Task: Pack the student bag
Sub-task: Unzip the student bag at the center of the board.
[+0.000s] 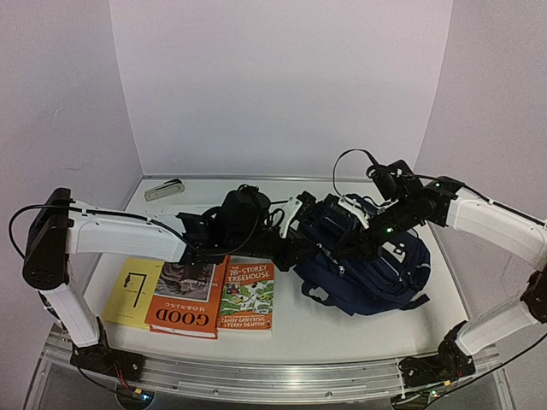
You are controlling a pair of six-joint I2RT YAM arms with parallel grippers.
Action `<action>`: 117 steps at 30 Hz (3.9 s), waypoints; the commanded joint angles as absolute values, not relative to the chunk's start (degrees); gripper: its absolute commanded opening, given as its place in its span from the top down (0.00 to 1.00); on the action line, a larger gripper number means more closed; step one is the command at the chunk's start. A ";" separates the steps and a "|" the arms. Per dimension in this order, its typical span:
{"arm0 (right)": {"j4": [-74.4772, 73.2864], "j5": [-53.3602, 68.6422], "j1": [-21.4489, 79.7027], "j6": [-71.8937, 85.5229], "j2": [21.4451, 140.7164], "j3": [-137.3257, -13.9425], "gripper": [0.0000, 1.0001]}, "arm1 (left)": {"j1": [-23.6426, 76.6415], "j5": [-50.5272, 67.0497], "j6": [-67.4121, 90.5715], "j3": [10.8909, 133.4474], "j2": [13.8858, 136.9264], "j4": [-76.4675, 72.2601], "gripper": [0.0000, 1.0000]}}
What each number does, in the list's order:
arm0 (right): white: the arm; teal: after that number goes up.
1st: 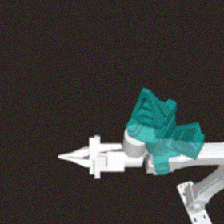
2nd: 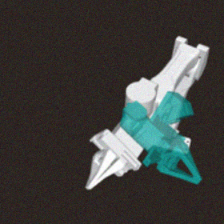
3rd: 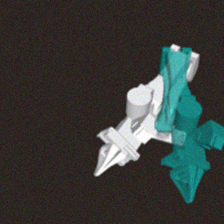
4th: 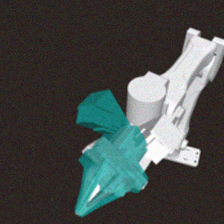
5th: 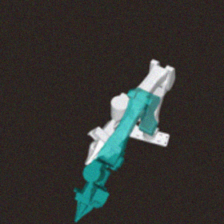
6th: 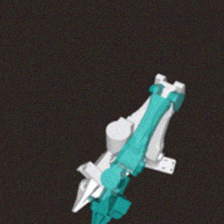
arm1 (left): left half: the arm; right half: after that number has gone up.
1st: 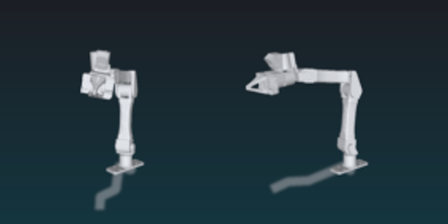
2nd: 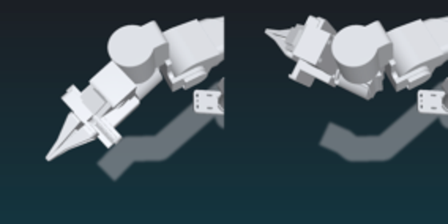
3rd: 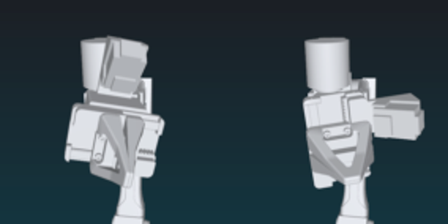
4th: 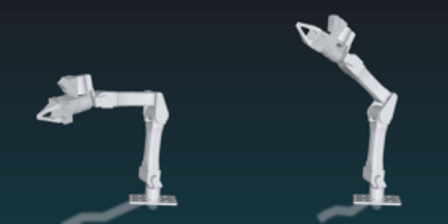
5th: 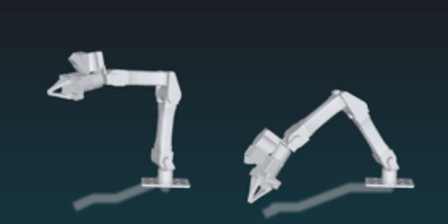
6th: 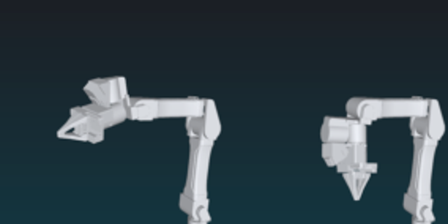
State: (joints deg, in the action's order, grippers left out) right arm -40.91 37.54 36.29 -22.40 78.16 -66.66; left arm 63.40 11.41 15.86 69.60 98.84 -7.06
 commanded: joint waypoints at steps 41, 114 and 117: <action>-53.42 31.95 36.12 -29.31 72.83 -72.54 1.00 | 58.44 1.01 48.22 76.12 94.96 9.05 1.00; -50.92 51.75 34.05 -17.08 88.43 -82.46 1.00 | 52.21 36.95 8.87 69.80 99.69 -8.01 0.28; -51.18 52.73 34.04 -17.58 88.17 -81.74 1.00 | 53.51 36.73 7.50 70.21 101.15 -8.88 0.27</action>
